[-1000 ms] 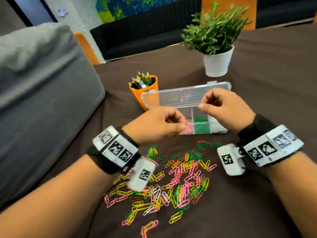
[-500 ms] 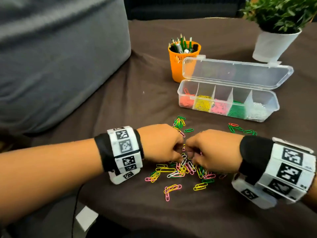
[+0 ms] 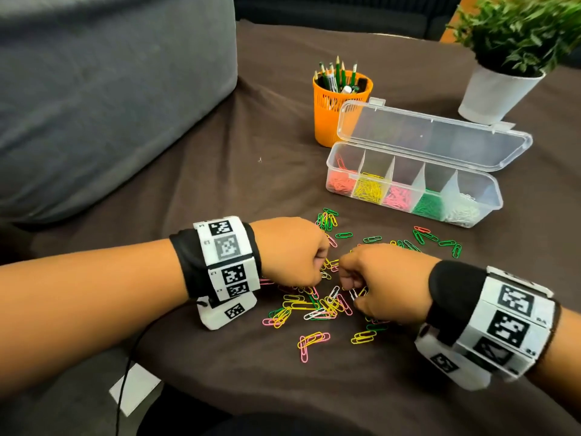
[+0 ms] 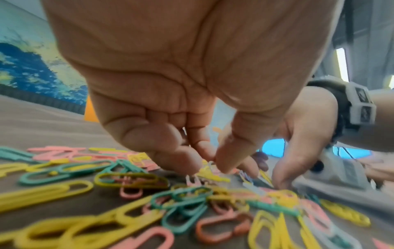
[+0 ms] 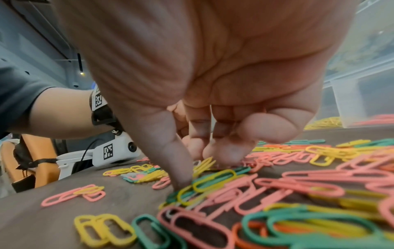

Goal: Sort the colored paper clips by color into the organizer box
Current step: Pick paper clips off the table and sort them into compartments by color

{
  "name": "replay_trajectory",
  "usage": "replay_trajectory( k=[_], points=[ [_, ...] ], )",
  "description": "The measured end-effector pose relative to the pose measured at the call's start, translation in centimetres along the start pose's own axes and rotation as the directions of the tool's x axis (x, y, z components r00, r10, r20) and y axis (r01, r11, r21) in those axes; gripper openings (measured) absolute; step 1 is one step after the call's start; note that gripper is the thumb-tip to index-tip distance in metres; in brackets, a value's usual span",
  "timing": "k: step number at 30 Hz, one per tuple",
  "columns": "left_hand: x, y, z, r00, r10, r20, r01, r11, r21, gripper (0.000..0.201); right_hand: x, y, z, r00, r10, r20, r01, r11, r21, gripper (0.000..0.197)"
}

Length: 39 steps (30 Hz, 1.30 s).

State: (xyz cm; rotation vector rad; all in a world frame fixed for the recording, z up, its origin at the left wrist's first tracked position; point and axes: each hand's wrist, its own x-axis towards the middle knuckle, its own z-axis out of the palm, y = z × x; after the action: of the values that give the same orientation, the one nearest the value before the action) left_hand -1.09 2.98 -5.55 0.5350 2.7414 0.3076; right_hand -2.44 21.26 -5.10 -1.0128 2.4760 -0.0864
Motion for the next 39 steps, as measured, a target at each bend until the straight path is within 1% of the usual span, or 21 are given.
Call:
replay_trajectory(
  k=[3,5,6,8,10,11,12,13,14,15,16,17,18,19,22,26,27,30,33,37,39],
  points=[
    [-0.3,-1.0,-1.0,0.998,-0.031,-0.056,0.020,0.982,-0.188,0.004,-0.3,0.3,-0.5,1.000,0.016,0.001,-0.016,0.999,0.040,0.011],
    [-0.6,-1.8,-1.5,0.997,-0.056,-0.057,0.033,0.940,-0.341,0.005,-0.6,0.9,-1.1,1.000,0.022,-0.003,-0.021,0.978,0.208,0.015],
    [-0.9,-2.2,-1.6,0.997,-0.059,-0.042,0.035,0.897,-0.441,0.011,-0.7,1.2,-1.5,0.999,0.027,-0.021,-0.018,0.937,0.348,0.018],
    [-1.6,-2.6,-1.6,0.999,-0.044,0.026,0.051,0.772,-0.634,0.025,-0.6,1.6,-2.2,0.996,0.051,-0.069,0.004,0.773,0.635,0.022],
    [-2.5,-2.4,-1.5,0.996,-0.040,0.083,0.088,0.680,-0.728,0.028,-0.3,1.4,-2.4,0.994,0.085,-0.067,0.001,0.610,0.792,0.019],
    [-2.9,-2.0,-1.5,0.994,-0.048,0.098,0.107,0.631,-0.768,0.028,-0.1,1.2,-2.4,0.993,0.102,-0.051,-0.019,0.585,0.811,0.021],
    [-3.2,-1.5,-1.3,0.991,-0.064,0.114,0.131,0.573,-0.809,0.027,0.1,0.9,-2.1,0.993,0.106,-0.042,-0.033,0.617,0.786,0.024],
    [-3.6,-1.0,-1.2,0.988,-0.086,0.132,0.157,0.524,-0.837,0.023,0.4,0.6,-1.9,0.995,0.083,-0.047,-0.026,0.707,0.706,0.025],
    [-3.8,-0.4,-1.0,0.983,-0.109,0.146,0.181,0.513,-0.839,0.019,0.6,0.3,-1.6,0.998,0.041,-0.052,-0.004,0.821,0.571,0.022],
    [-4.0,0.1,-0.8,0.980,-0.140,0.145,0.200,0.578,-0.792,0.015,0.7,0.0,-1.4,0.999,-0.005,-0.045,0.022,0.919,0.394,0.018],
    [-4.1,0.4,-0.5,0.979,-0.168,0.117,0.202,0.712,-0.673,0.015,0.8,-0.3,-1.1,0.998,-0.047,-0.038,0.054,0.978,0.202,0.013],
    [-4.3,0.7,-0.1,0.982,-0.181,0.055,0.184,0.849,-0.495,0.016,0.8,-0.7,-1.0,0.997,-0.075,-0.032,0.077,0.995,0.058,0.012],
    [-4.4,1.1,0.2,0.985,-0.171,-0.023,0.156,0.939,-0.307,0.016,0.8,-1.1,-0.9,0.996,-0.085,-0.026,0.085,0.996,0.000,0.012],
    [-4.6,1.5,0.4,0.987,-0.142,-0.074,0.128,0.978,-0.166,0.015,0.8,-1.3,-0.8,0.996,-0.082,-0.016,0.082,0.997,-0.003,0.014],
    [-4.8,2.4,1.2,0.994,-0.089,-0.057,0.093,0.992,0.080,0.021,0.8,-1.5,-0.4,0.998,-0.065,0.021,0.064,0.997,0.030,0.023],
    [-4.4,3.0,1.6,0.997,-0.044,-0.065,0.059,0.964,0.258,0.022,1.0,-1.1,0.2,0.998,-0.056,0.030,0.056,0.998,0.016,0.008],
    [-4.4,3.2,1.6,0.997,-0.042,-0.064,0.058,0.958,0.282,0.023,1.0,-1.0,0.2,0.998,-0.045,0.033,0.044,0.998,0.035,0.010],
    [-4.2,2.9,1.7,0.999,-0.012,-0.050,0.027,0.948,0.318,0.023,0.9,-0.5,0.2,1.000,-0.022,0.020,0.019,0.994,0.103,0.013],
    [-4.2,2.2,1.1,1.000,0.003,-0.027,0.003,0.977,0.211,0.019,0.7,-0.1,0.5,0.999,-0.041,-0.004,0.041,0.991,0.125,0.012],
    [-4.8,1.3,-0.2,0.998,-0.065,0.003,0.065,0.994,-0.092,0.013,0.6,0.3,0.5,1.000,-0.020,0.023,0.018,0.995,0.101,0.012],
    [-4.9,0.7,-0.7,0.995,-0.096,0.033,0.101,0.934,-0.344,0.015,0.6,0.3,0.4,0.998,-0.013,0.055,0.008,0.996,0.089,0.014]
  ],
)
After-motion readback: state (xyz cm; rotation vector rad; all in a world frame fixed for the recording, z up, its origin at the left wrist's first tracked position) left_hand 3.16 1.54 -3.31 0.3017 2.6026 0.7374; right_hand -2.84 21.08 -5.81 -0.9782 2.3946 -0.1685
